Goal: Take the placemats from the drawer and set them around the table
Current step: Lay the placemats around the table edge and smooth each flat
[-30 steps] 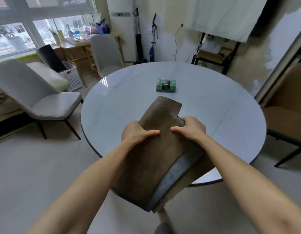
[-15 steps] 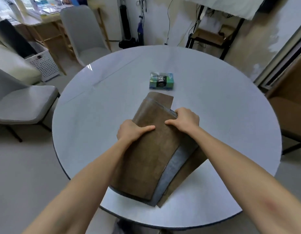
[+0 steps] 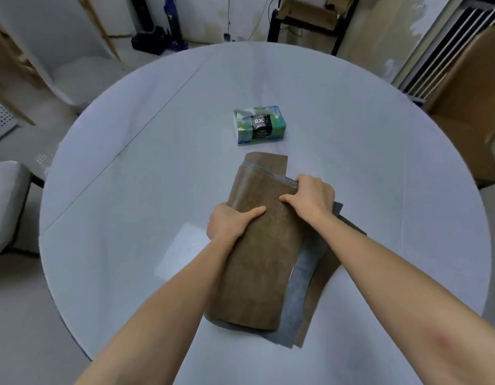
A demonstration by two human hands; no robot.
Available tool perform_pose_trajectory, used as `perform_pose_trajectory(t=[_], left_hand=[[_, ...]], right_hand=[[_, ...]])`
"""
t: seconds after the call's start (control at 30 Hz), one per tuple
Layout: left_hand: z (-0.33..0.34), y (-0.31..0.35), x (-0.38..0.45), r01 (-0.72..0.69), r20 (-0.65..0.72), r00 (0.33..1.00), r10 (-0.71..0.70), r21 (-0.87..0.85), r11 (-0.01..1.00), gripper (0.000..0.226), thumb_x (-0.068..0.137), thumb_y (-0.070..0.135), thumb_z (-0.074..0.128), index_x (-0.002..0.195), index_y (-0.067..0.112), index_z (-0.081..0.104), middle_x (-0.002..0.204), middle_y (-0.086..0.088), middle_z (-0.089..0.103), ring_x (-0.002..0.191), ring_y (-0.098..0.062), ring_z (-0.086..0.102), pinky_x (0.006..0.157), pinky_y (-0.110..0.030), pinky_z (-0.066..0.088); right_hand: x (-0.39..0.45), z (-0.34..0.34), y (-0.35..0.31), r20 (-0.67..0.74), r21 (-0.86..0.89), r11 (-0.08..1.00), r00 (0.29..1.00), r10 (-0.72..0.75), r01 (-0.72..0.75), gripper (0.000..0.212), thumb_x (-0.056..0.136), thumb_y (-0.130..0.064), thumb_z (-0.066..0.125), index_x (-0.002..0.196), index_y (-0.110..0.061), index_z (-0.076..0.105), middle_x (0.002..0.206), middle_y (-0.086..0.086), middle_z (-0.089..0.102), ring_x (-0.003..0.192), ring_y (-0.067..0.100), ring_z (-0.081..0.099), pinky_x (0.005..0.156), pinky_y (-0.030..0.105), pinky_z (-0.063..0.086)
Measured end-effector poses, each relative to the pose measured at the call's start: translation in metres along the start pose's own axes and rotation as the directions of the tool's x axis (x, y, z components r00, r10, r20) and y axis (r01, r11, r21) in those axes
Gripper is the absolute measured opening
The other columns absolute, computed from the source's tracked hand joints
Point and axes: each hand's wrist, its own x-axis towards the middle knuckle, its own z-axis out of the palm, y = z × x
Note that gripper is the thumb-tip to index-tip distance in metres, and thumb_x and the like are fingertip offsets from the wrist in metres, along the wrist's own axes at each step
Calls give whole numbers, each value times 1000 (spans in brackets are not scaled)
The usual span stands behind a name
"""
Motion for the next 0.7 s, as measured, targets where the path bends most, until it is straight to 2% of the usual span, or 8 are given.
perform_pose_trajectory(t=[0.1, 0.2, 0.3, 0.4, 0.47, 0.57, 0.6, 0.7], left_hand=[[4, 9, 28, -35, 58, 998, 40, -77, 996, 74, 57, 78, 69, 100, 18, 60, 94, 2, 66, 88, -19, 64, 81, -41, 55], [1, 10, 52, -119, 200, 969, 143, -130, 984, 81, 71, 71, 64, 128, 17, 49, 123, 0, 59, 108, -20, 59, 95, -40, 50], [-2, -11, 50, -383, 312, 888, 338, 95, 919, 107, 67, 76, 63, 151, 24, 24, 155, -3, 30, 140, -21, 35, 114, -43, 33], [-3, -50, 14, -605, 522, 759, 390, 342, 719, 119, 67, 76, 63, 154, 32, -4, 160, -1, -22, 147, -24, -18, 121, -48, 3], [-6, -70, -11, -729, 599, 678, 426, 472, 496, 125, 63, 82, 60, 153, 33, -12, 155, -2, -34, 142, -28, -32, 118, -54, -7], [-3, -94, -26, -778, 671, 600, 436, 616, 123, 128, 63, 79, 62, 152, 29, -16, 153, -7, -34, 140, -32, -32, 113, -59, -13], [-2, -97, -27, -769, 667, 586, 460, 637, 56, 126, 66, 75, 64, 153, 27, -14, 155, -8, -30, 142, -32, -28, 113, -59, -13], [4, -95, -32, -739, 619, 541, 569, 673, -30, 100, 82, 60, 60, 155, 22, 4, 162, -14, -3, 147, -40, -6, 112, -63, -5]], right_hand=[[24, 6, -3, -52, -19, 1000, 999, 14, -15, 39, 78, -54, 68, 94, -18, 63, 87, 3, 68, 87, 25, 61, 80, 36, 40], [44, 13, 0, -83, 31, 1000, 997, 3, -1, 43, 82, -47, 68, 110, -16, 61, 104, 6, 66, 102, 27, 58, 92, 39, 41], [38, 33, 14, 66, 82, 995, 996, -59, 53, 60, 87, -42, 63, 136, -13, 45, 138, 10, 49, 129, 29, 42, 112, 43, 28], [0, 56, 31, 312, 252, 967, 948, -56, -25, 76, 87, -48, 59, 148, -15, 28, 156, 10, 26, 144, 27, 24, 117, 43, 23], [-29, 67, 43, 416, 330, 940, 907, -64, -84, 80, 87, -51, 59, 150, -17, 24, 159, 8, 18, 147, 24, 17, 118, 40, 21], [-65, 75, 57, 501, 368, 919, 863, -67, -142, 82, 88, -50, 59, 151, -17, 20, 160, 8, 12, 148, 23, 11, 118, 39, 17], [-74, 75, 61, 511, 398, 899, 858, -53, -181, 81, 88, -48, 59, 151, -16, 20, 160, 8, 12, 148, 22, 13, 118, 38, 18], [-94, 76, 67, 494, 485, 838, 869, -27, -250, 80, 88, -42, 62, 150, -12, 22, 156, 6, 22, 143, 22, 25, 116, 37, 26]])
